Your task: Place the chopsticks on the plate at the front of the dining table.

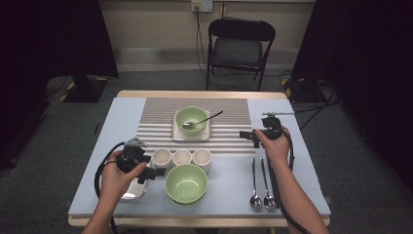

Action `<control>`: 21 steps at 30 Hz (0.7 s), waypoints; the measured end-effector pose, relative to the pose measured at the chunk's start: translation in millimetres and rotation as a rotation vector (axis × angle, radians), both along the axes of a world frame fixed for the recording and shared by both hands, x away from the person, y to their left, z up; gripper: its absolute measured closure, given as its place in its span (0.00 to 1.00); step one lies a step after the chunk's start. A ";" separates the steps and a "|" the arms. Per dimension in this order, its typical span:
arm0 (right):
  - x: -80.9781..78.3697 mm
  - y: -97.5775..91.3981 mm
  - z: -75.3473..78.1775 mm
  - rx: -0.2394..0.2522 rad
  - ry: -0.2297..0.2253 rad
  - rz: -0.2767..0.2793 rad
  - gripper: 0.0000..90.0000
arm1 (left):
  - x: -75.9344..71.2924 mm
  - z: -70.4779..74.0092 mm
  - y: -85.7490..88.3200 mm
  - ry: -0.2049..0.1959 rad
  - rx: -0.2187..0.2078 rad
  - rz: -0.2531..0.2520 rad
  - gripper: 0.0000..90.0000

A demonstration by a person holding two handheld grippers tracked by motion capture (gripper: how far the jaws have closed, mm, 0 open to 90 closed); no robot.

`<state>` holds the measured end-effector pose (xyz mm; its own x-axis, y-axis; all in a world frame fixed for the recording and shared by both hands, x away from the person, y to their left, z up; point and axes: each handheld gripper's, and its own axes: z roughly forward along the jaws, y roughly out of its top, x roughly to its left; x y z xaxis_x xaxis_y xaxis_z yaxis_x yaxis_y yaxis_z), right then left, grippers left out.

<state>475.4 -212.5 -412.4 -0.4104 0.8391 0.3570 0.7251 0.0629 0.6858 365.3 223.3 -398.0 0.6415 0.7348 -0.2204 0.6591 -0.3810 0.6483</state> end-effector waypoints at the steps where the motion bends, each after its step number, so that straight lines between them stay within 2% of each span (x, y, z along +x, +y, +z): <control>1: -0.5 -0.3 -0.7 0.000 -0.001 0.000 0.33 | -0.2 0.1 -0.1 0.001 0.001 0.001 0.20; 7: -3.1 -3.1 -3.3 -0.019 -0.008 -0.003 0.33 | -0.5 0.5 -0.8 0.000 0.001 -0.005 0.20; 21: -7.4 -10.3 -8.9 -0.040 0.008 0.002 0.33 | -1.1 1.5 -1.0 -0.004 -0.002 -0.002 0.20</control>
<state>468.1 -222.8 -421.3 -0.4092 0.8522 0.3262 0.7305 0.0917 0.6767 364.2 222.3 -396.6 0.6442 0.7328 -0.2189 0.6554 -0.3815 0.6518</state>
